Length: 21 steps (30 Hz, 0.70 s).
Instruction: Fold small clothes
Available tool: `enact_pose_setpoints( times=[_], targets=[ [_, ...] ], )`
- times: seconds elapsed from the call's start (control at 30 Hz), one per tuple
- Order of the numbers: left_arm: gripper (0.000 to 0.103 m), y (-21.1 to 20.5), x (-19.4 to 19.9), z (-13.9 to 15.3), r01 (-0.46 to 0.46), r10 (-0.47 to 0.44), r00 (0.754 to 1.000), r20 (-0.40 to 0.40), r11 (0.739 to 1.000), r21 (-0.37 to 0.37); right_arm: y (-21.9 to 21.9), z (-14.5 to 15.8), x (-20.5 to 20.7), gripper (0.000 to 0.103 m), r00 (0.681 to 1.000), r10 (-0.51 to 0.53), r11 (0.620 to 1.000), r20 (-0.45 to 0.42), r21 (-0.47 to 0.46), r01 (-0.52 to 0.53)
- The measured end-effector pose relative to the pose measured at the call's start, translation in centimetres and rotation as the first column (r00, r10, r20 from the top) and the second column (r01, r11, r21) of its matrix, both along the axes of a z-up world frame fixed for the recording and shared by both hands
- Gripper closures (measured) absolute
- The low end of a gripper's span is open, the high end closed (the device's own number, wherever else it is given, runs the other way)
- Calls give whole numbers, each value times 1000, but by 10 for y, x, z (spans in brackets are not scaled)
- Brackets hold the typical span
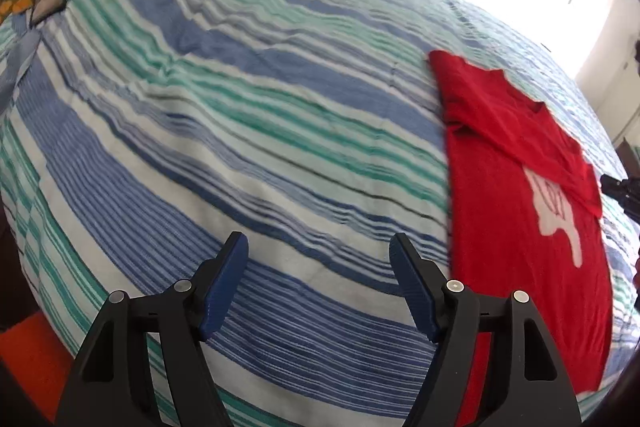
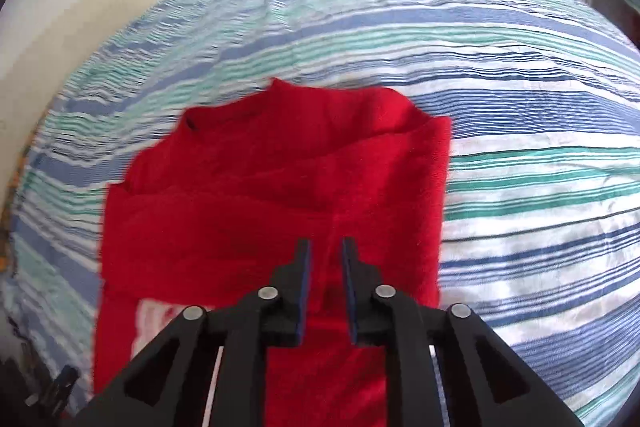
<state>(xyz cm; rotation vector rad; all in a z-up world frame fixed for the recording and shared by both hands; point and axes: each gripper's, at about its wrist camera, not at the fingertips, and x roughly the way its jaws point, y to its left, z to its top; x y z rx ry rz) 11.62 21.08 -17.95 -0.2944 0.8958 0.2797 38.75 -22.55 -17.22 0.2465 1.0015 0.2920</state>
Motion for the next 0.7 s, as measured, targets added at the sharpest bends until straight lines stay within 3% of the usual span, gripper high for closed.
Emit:
enact_pose_setpoints(
  times=[0.07,0.1,0.13,0.3,0.37,0.47,0.53,0.6,0.7],
  targets=[
    [28,-14,-1,6,50,-51,999,16,998,41,5,3,-22,73,996,85,996,-6,20,-85],
    [28,-22,-3,8,78,-79,997,17,995,63,8,0,-31,58,993,114,993,-19,8,-114],
    [28,-31,-4,9,103,-105,994,14,991,84,8,-3,-44,53,991,126,992,-34,-14,-126],
    [26,-74,-21,16,242,-244,970,0,960,142,-4,-12,-132,53,986,163,981,-35,-100,-166],
    [24,-94,-22,11,291,-287,957,-54,930,225,-3,-13,-178,53,978,210,967,-11,-146,-210],
    [24,-120,-18,-18,370,-295,923,-245,853,367,-4,-31,-230,53,969,242,933,-45,-264,-245],
    [24,-126,-23,-24,383,-285,916,-281,827,411,-12,-36,-261,52,976,215,927,-22,-310,-211],
    [20,-127,-31,-17,385,-284,917,-280,811,440,-26,-35,-278,51,986,165,945,-22,-283,-164],
    [18,-122,-42,-9,364,-277,928,-250,820,442,-49,-20,-286,51,997,78,968,-6,-239,-77]
  ],
)
